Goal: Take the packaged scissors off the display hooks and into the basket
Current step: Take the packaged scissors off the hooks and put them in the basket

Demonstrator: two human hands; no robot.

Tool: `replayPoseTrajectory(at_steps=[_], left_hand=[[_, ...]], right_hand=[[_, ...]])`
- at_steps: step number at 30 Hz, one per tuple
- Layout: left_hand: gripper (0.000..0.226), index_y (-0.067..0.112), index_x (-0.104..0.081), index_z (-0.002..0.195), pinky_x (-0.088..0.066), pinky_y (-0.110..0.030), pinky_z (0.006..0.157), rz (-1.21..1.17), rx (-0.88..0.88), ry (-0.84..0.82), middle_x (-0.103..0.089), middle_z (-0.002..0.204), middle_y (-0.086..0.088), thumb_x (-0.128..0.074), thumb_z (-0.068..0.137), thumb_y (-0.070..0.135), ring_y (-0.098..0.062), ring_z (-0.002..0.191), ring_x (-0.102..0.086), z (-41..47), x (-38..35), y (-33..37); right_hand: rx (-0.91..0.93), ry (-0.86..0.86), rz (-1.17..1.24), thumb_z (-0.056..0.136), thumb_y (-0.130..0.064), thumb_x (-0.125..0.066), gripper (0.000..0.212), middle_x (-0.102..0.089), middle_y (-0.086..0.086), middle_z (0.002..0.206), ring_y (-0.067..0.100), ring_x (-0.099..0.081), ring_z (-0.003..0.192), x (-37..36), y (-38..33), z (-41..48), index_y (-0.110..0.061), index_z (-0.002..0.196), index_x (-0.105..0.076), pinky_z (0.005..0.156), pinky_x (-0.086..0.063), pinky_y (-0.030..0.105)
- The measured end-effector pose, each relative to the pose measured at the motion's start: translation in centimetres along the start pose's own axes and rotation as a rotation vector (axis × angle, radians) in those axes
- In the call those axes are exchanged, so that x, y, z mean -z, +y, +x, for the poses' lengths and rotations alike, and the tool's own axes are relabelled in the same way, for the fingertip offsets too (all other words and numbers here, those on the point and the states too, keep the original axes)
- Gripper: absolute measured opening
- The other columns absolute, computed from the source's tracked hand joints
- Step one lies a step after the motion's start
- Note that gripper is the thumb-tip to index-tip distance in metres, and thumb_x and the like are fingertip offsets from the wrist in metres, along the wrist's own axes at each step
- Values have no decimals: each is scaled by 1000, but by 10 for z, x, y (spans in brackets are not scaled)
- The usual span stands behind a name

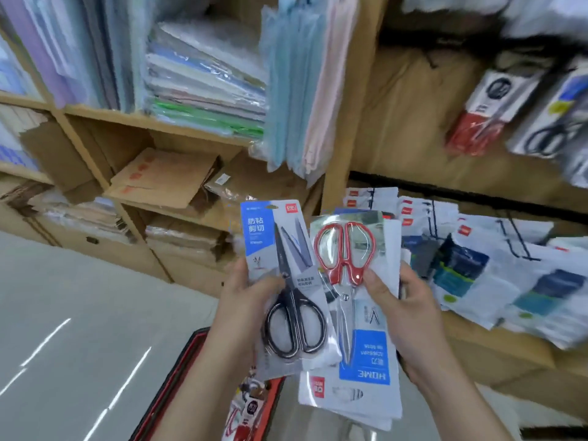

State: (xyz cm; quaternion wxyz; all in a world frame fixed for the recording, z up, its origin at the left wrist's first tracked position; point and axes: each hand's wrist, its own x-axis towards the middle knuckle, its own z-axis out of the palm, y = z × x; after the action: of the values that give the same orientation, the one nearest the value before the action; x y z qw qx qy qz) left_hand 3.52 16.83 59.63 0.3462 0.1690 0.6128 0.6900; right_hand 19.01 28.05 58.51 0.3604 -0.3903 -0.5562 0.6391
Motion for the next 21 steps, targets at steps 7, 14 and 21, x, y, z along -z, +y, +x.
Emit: replayPoseTrajectory(at_steps=[7, 14, 21], left_hand=[[46, 20, -64, 117, -59, -36, 69, 77, -5, -324, -77, 100, -6, -61, 85, -14, -26, 89, -75, 3, -114, -11], [46, 19, -63, 124, -61, -42, 74, 120, -29, -352, -78, 99, -4, -69, 85, -5, -26, 89, -75, 1, -252, -50], [21, 22, -61, 103, -59, -37, 75, 174, -149, -440, -78, 82, 0, -62, 93, 3, -15, 75, -71, 0, -368, -71]], right_hand=[[66, 224, 67, 69, -12, -79, 33, -78, 2, 95, 27, -74, 92, 114, -29, -3, -18, 100, -69, 87, -58, 47], [120, 406, 24, 72, -6, -82, 35, -77, 2, 98, 24, -73, 95, 247, -25, 12, -20, 101, -69, 90, -57, 48], [220, 615, -222, 76, -10, -83, 48, -72, -18, 100, -1, -67, 92, 364, -27, 15, -26, 115, -61, 77, -50, 15]])
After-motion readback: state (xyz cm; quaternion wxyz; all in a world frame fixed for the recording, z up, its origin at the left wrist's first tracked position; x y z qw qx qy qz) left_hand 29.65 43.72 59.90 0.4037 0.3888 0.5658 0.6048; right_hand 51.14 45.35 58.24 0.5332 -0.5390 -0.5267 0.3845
